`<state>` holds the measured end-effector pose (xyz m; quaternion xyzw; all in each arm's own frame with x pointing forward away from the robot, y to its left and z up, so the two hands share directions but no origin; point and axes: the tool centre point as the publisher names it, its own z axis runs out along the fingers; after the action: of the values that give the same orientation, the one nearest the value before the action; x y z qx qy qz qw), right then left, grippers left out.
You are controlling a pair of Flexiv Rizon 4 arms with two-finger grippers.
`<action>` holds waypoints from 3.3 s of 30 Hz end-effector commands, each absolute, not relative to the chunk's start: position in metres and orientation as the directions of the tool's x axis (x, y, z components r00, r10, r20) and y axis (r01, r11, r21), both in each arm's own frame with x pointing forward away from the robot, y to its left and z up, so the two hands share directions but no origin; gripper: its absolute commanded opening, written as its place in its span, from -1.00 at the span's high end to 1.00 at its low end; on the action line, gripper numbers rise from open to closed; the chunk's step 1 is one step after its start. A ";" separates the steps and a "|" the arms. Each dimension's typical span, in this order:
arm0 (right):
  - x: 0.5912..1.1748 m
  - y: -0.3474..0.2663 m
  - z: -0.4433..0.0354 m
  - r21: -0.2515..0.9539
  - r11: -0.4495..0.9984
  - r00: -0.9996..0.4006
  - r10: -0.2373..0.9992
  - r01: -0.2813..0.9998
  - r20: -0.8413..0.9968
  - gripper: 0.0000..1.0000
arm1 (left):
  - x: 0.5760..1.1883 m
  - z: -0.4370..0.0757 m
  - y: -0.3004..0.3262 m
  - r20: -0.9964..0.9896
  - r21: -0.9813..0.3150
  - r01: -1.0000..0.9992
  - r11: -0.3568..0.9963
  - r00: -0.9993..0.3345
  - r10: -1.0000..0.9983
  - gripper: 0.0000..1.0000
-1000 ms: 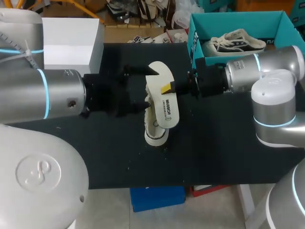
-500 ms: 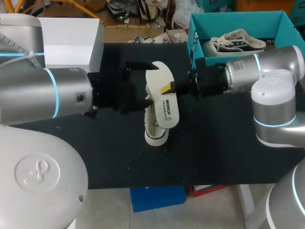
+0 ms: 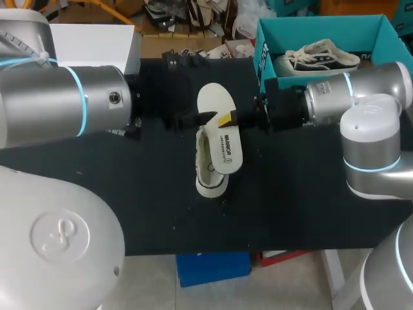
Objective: Take the shoe out of the shoebox, open the shoe tongue, remove and reinsert the insole, then place the shoe into the shoebox
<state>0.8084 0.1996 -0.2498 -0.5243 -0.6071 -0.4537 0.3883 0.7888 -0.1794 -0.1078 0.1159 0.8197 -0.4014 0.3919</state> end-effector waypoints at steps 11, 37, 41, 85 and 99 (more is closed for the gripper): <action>0.809 0.201 -0.251 0.144 0.037 -0.148 0.284 0.989 0.947 1.00 | 0.820 -0.106 -0.160 -0.523 -0.727 0.284 0.625 -0.818 -0.237 -1.00; 0.809 0.201 -0.251 0.144 0.037 -0.148 0.284 0.989 0.947 1.00 | 0.840 -0.108 -0.214 -0.581 -0.804 0.338 0.489 -0.623 -0.524 -1.00; 0.809 0.201 -0.251 0.144 0.037 -0.148 0.284 0.989 0.947 1.00 | 0.861 -0.095 -0.219 -0.536 -0.818 0.242 0.522 -0.648 -0.540 -1.00; 0.809 0.201 -0.251 0.144 0.037 -0.148 0.284 0.989 0.947 1.00 | 0.905 -0.076 -0.192 -0.194 -0.777 -0.047 0.627 -0.930 -0.310 -1.00; 0.809 0.201 -0.251 0.144 0.037 -0.148 0.284 0.989 0.947 1.00 | 0.920 -0.080 -0.182 0.078 -0.832 -0.292 0.472 -0.903 -0.422 -1.00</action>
<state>0.8085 0.1996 -0.2499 -0.5243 -0.6071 -0.4537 0.3883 0.9137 -0.1875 -0.0757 -0.2752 0.8255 -0.4351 0.2314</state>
